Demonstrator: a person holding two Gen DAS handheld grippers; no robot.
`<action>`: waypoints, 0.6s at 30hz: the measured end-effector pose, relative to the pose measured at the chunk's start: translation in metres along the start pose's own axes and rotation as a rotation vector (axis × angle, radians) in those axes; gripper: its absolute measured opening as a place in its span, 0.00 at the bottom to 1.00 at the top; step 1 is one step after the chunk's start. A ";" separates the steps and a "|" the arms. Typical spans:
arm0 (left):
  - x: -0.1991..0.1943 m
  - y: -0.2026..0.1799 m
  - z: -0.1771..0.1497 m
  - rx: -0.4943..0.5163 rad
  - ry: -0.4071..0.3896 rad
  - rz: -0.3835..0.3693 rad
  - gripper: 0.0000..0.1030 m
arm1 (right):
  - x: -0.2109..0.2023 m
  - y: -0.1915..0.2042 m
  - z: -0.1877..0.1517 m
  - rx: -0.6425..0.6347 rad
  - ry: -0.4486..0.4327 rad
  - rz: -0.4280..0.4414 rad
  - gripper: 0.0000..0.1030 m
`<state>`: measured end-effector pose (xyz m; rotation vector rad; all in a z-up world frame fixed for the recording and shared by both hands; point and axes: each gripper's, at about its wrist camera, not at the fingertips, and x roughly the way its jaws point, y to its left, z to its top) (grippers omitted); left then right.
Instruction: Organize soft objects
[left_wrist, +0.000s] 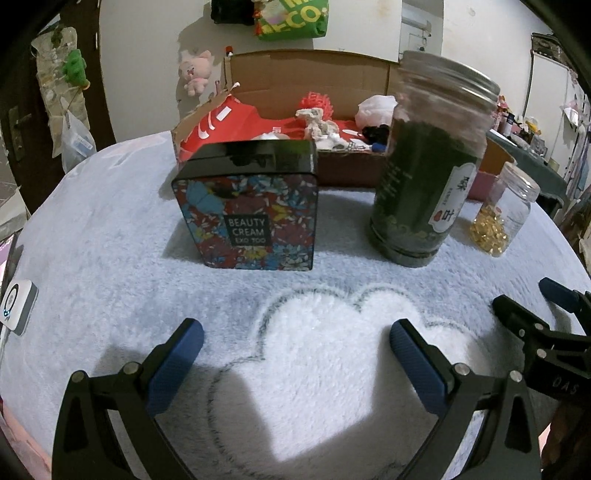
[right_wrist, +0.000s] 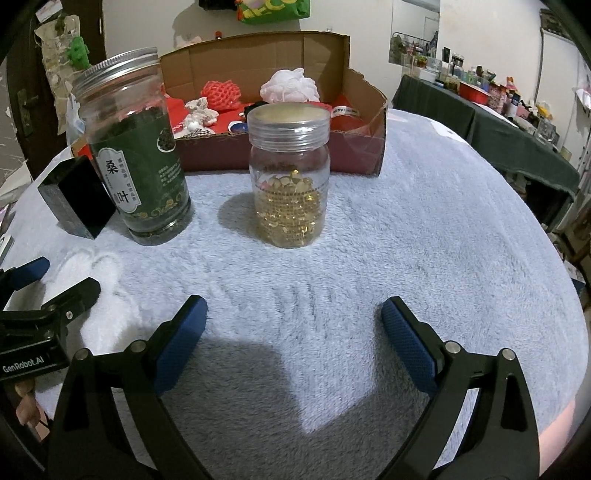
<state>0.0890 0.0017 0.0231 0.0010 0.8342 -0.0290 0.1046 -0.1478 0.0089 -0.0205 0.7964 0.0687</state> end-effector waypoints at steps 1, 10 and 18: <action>0.000 0.000 0.000 0.000 0.000 0.000 1.00 | 0.000 0.000 0.000 -0.001 0.000 0.000 0.94; 0.000 0.000 0.000 0.000 0.000 0.000 1.00 | 0.001 0.001 0.000 -0.002 -0.001 -0.001 0.95; 0.000 0.001 0.000 0.000 0.000 -0.001 1.00 | 0.001 0.001 0.000 -0.004 -0.001 -0.002 0.95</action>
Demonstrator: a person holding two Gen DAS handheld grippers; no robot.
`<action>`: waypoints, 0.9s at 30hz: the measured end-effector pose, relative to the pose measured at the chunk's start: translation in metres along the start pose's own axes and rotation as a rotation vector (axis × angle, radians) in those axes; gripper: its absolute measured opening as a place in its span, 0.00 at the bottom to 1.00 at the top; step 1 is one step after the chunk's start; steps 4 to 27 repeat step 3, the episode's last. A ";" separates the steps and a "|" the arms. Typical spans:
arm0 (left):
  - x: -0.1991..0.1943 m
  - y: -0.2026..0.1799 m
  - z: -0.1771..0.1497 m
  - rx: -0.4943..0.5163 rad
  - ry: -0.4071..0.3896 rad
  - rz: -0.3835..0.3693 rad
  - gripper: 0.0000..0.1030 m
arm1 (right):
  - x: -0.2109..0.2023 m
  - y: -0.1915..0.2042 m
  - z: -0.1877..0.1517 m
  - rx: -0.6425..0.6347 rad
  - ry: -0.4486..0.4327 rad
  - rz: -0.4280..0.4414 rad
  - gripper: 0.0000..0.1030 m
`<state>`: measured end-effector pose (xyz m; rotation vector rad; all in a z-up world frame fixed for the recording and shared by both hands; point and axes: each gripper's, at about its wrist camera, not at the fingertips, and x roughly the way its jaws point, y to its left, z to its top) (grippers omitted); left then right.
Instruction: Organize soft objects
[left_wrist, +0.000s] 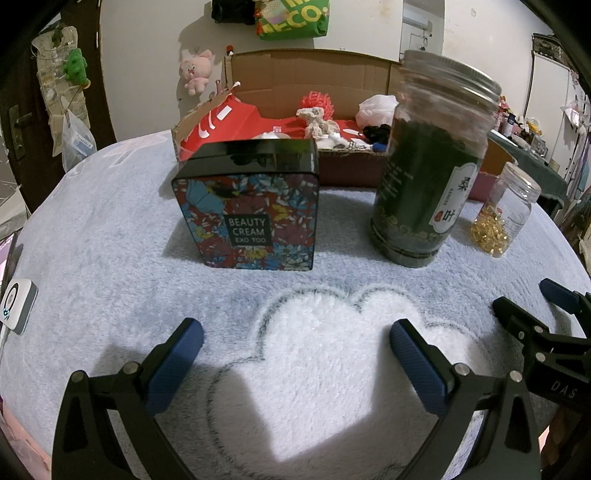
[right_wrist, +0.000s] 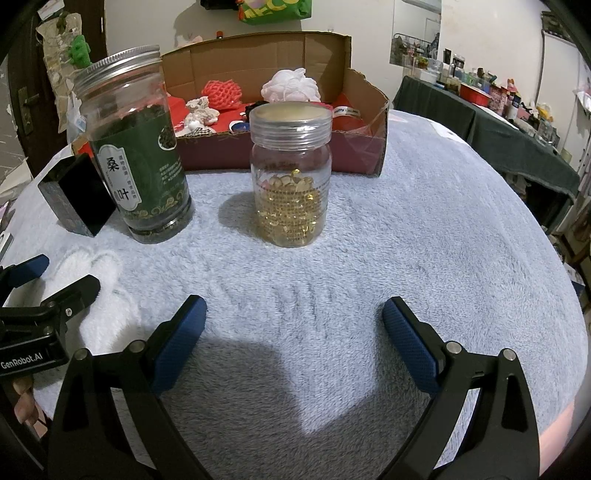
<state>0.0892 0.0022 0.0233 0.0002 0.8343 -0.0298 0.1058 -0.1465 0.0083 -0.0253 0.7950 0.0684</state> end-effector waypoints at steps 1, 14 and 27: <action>0.000 0.000 0.000 0.000 0.000 0.000 1.00 | 0.000 0.000 0.000 -0.001 0.000 0.000 0.95; 0.000 0.000 0.000 -0.001 0.000 0.000 1.00 | 0.000 0.000 0.000 0.000 0.000 0.000 0.95; 0.000 0.000 0.000 -0.001 0.000 0.000 1.00 | 0.000 0.000 0.000 0.000 0.000 0.000 0.95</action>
